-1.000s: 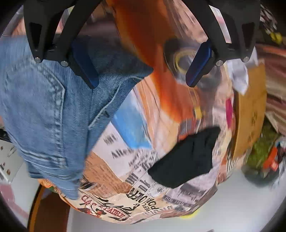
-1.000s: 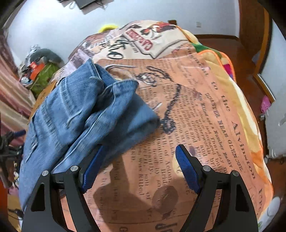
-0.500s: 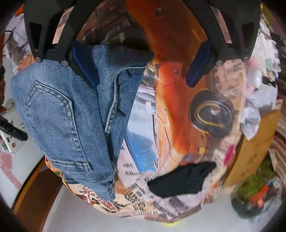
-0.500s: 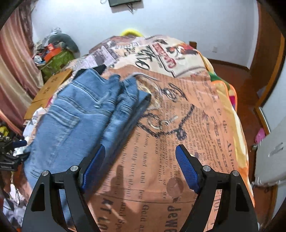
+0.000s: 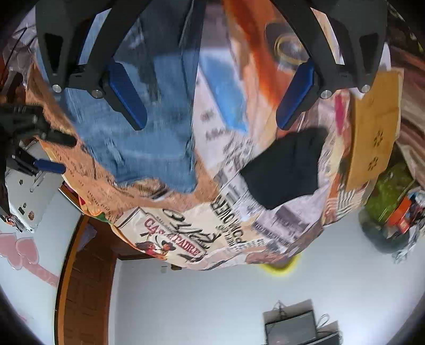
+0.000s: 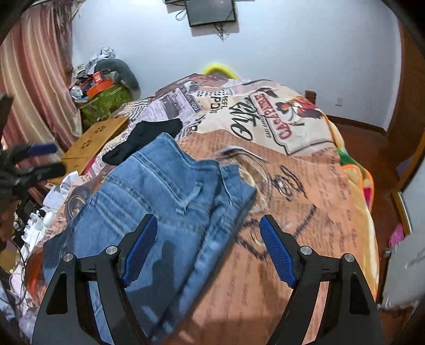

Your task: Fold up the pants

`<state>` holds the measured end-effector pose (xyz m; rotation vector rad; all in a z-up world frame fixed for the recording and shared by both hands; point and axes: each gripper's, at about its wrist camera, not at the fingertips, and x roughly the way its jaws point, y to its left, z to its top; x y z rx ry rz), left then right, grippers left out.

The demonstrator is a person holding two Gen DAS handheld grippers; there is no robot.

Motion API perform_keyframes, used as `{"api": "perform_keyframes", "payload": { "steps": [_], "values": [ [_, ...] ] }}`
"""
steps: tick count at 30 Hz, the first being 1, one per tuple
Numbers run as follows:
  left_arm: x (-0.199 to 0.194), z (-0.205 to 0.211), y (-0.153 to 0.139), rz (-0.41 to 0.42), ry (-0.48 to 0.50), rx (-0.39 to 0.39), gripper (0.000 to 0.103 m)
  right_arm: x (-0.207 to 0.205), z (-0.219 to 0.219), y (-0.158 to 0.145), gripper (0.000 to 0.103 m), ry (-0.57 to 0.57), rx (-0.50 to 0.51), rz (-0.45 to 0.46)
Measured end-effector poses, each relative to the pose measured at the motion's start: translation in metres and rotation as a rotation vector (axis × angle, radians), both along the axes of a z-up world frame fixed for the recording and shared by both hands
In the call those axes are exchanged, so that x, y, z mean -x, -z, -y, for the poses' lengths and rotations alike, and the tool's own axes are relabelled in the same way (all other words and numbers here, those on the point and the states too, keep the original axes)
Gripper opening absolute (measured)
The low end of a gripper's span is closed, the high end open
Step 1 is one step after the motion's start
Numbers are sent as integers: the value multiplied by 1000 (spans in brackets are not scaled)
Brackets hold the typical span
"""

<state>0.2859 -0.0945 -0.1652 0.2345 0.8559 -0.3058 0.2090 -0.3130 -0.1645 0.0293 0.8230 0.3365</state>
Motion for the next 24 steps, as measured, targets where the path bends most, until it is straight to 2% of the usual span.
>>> {"api": "perform_keyframes", "payload": {
  "steps": [2,4,7,9,13,16,18,20,22,24],
  "values": [
    [-18,10,7,-10,17,5,99,-10,-2,2,66,-19,-7,-8],
    [-33,20,16,-31,36,10,99,-26,-4,7,63,-28,-24,-29],
    [-48,34,35,-78,58,-2,99,-43,-4,15,50,-33,-29,-47],
    [-55,40,47,-105,74,-20,99,-55,-7,22,44,-35,-36,-70],
    [-60,48,62,-106,86,-40,99,-66,-10,31,33,-59,-50,-95],
    [-62,48,65,-109,84,-27,99,-69,-15,37,22,-61,-46,-91],
    [-63,47,65,-108,83,-21,99,-68,-14,38,21,-54,-65,-81],
    [-64,46,65,-107,81,-19,99,-68,-9,36,13,-35,-80,-74],
    [-64,46,64,-102,75,-24,99,-69,-5,32,9,-33,-109,-66],
    [-63,47,62,-90,66,-36,99,-67,-6,25,7,-42,-97,-46]
  ]
}}
